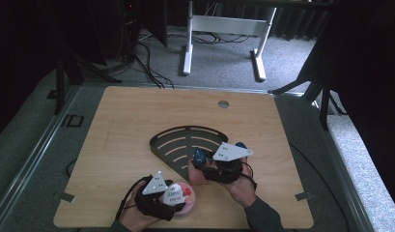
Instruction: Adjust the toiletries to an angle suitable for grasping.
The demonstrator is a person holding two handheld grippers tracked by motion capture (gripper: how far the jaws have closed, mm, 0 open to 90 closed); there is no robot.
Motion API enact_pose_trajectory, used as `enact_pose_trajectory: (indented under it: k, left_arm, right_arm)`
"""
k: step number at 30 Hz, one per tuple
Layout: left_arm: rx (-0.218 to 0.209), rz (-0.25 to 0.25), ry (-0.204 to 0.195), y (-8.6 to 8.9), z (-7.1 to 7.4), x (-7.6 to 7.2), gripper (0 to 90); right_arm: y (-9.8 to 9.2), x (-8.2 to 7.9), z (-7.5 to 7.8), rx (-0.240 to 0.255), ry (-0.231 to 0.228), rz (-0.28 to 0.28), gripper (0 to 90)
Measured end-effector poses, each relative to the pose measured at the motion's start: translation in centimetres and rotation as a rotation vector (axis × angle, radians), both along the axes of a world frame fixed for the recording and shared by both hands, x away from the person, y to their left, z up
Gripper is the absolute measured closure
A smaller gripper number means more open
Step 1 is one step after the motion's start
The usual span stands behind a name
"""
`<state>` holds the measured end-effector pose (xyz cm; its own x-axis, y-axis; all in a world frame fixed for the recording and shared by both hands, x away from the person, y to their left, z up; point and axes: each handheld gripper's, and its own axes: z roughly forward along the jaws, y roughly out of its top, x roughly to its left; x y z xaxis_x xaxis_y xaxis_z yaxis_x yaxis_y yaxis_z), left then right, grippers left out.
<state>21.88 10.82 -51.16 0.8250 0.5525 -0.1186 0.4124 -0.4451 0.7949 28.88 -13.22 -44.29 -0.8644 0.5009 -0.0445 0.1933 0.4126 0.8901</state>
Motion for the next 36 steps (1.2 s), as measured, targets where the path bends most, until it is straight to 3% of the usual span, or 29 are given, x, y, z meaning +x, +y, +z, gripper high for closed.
enact_pose_trajectory:
  k: [3,8,21,26,36]
  left_arm:
    - [0.017,0.008,-0.039,0.2,0.4,-0.3,19.7]
    - [-0.014,0.043,-0.060,1.7,1.1,-0.5,20.6]
    - [-0.066,0.203,-0.100,6.2,2.3,-0.8,20.8]
    - [-0.054,0.233,-0.107,6.9,2.2,-0.8,20.9]
    - [-0.022,0.274,-0.084,7.3,1.3,-0.6,21.9]
  right_arm:
    - [1.1,0.2,0.4,0.003,-0.012,0.018,53.7]
    - [3.2,0.4,0.9,0.022,-0.016,0.056,53.7]
    - [8.0,0.5,1.2,0.017,-0.013,0.146,53.7]
    - [9.7,0.8,0.4,-0.002,0.003,0.170,53.7]
    - [12.0,1.1,-1.8,-0.046,0.034,0.190,53.6]
